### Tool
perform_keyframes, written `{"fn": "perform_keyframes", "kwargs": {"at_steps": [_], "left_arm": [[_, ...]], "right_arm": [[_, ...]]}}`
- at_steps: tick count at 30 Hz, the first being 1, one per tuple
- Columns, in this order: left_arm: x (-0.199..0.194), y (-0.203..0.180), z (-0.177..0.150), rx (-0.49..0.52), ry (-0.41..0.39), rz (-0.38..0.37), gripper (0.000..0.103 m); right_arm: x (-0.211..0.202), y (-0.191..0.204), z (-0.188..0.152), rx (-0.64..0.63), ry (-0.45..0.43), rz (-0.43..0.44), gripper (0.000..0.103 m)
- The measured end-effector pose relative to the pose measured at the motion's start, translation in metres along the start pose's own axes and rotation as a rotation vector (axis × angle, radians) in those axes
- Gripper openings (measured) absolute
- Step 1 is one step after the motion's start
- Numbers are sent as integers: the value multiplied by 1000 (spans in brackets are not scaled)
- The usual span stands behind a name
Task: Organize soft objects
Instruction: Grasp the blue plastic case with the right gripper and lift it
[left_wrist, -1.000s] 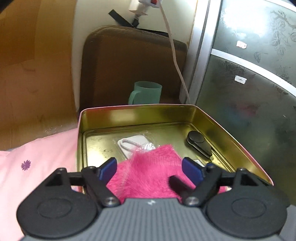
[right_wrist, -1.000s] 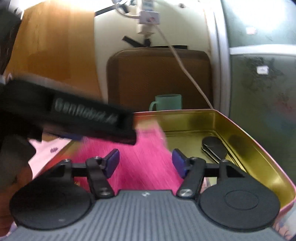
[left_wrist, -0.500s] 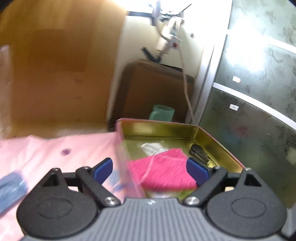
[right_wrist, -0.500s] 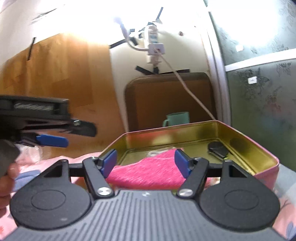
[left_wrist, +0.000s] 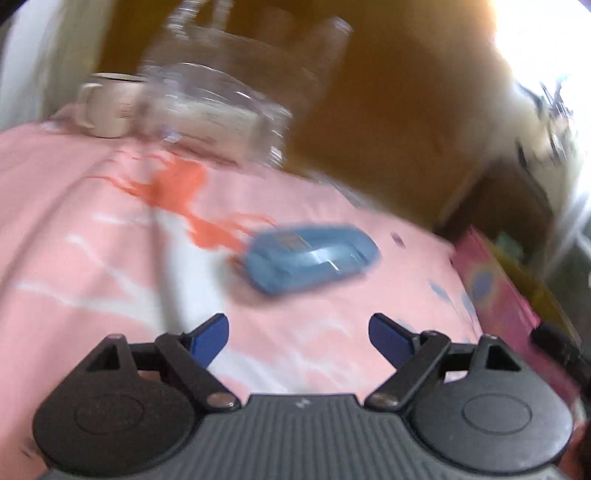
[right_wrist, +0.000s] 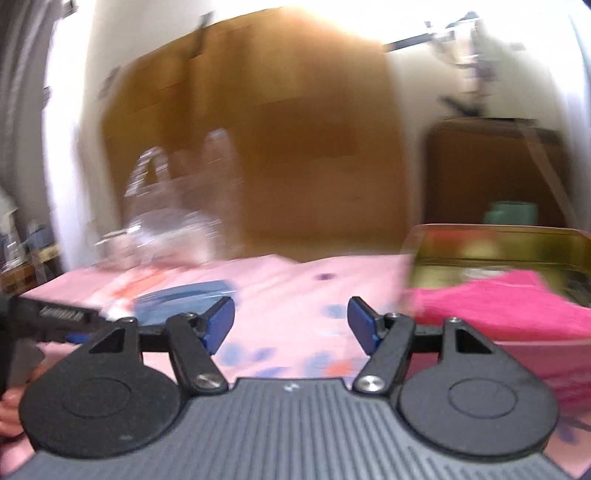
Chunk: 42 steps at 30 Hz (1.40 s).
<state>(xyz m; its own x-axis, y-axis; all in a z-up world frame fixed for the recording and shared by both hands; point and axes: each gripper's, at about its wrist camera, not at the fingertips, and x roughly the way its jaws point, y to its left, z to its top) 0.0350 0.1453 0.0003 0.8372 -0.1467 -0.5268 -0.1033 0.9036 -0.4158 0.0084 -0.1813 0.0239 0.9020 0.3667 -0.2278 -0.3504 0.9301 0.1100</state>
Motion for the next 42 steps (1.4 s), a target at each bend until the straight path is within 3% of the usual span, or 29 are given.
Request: {"fn": "perform_keyframes", "kwargs": {"at_steps": [5, 8, 11, 15, 22, 25, 27, 31, 34, 39, 40, 42], "left_arm": [[11, 13, 45, -42, -90, 11, 86], [40, 10, 72, -14, -43, -38, 87], [76, 1, 84, 27, 46, -72, 87], [95, -8, 69, 30, 158, -120, 82], [77, -41, 25, -36, 232, -280, 83], [63, -65, 12, 43, 234, -351, 84], [54, -68, 14, 66, 196, -336, 86], [51, -40, 32, -65, 129, -253, 86], [58, -18, 38, -178, 145, -214, 86], [73, -9, 40, -233, 178, -173, 87], [75, -8, 41, -232, 187, -176, 88], [79, -11, 41, -219, 193, -168, 88]], "right_arm": [[55, 36, 19, 36, 148, 148, 70], [84, 53, 23, 113, 237, 209, 70], [98, 73, 14, 97, 291, 193, 70], [109, 85, 5, 19, 342, 163, 71], [102, 69, 6, -15, 350, 111, 74], [86, 58, 1, -15, 330, 80, 76], [72, 48, -2, -5, 316, 75, 77], [67, 46, 4, -40, 287, 88, 86], [78, 55, 11, -99, 270, 114, 87], [127, 71, 15, -179, 308, 179, 87], [134, 73, 15, -190, 323, 188, 85], [148, 78, 11, -208, 357, 197, 60]]}}
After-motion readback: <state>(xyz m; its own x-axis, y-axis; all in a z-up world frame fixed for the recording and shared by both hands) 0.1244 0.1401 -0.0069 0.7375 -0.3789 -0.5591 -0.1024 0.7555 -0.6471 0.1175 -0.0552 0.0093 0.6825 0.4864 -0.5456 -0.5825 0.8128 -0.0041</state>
